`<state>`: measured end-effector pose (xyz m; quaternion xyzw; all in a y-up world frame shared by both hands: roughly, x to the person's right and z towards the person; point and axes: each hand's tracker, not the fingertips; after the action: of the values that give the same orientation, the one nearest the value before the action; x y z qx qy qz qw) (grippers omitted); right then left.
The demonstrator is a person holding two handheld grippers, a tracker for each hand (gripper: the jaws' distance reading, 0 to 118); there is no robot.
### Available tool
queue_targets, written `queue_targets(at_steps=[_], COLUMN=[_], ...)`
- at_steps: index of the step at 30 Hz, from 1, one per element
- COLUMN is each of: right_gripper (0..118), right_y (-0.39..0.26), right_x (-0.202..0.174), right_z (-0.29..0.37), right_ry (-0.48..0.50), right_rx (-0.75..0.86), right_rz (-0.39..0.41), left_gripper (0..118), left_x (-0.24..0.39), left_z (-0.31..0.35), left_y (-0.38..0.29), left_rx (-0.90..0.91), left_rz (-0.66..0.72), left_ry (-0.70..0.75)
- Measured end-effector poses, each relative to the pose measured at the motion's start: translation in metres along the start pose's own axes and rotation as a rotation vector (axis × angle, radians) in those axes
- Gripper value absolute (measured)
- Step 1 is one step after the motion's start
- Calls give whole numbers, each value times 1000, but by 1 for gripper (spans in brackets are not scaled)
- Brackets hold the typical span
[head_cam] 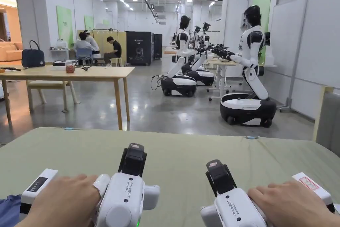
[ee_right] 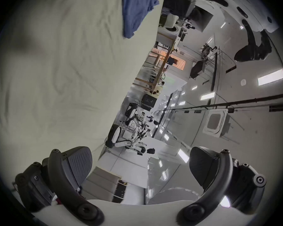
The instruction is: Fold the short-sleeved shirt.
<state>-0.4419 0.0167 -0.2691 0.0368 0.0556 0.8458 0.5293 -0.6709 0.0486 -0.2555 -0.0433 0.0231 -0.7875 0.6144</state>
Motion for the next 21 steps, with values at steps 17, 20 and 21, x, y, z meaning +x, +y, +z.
queue_targets(at_steps=[17,20,21], right_gripper=[118,118,118], right_y=[-66,-67,-65], right_x=[82,80,82], right_z=[5,3,3], right_ry=[29,47,44], right_rx=[-87,-83,-84], right_rz=[-2066,-2050,-2033], left_gripper=[118,118,118], left_x=[-79,-73,-73], left_z=[8,6,6], left_y=[-56,-53,-54], left_rx=[101,82,80], left_rz=[1748,1733,1732], left_ry=[-33,-31,-33])
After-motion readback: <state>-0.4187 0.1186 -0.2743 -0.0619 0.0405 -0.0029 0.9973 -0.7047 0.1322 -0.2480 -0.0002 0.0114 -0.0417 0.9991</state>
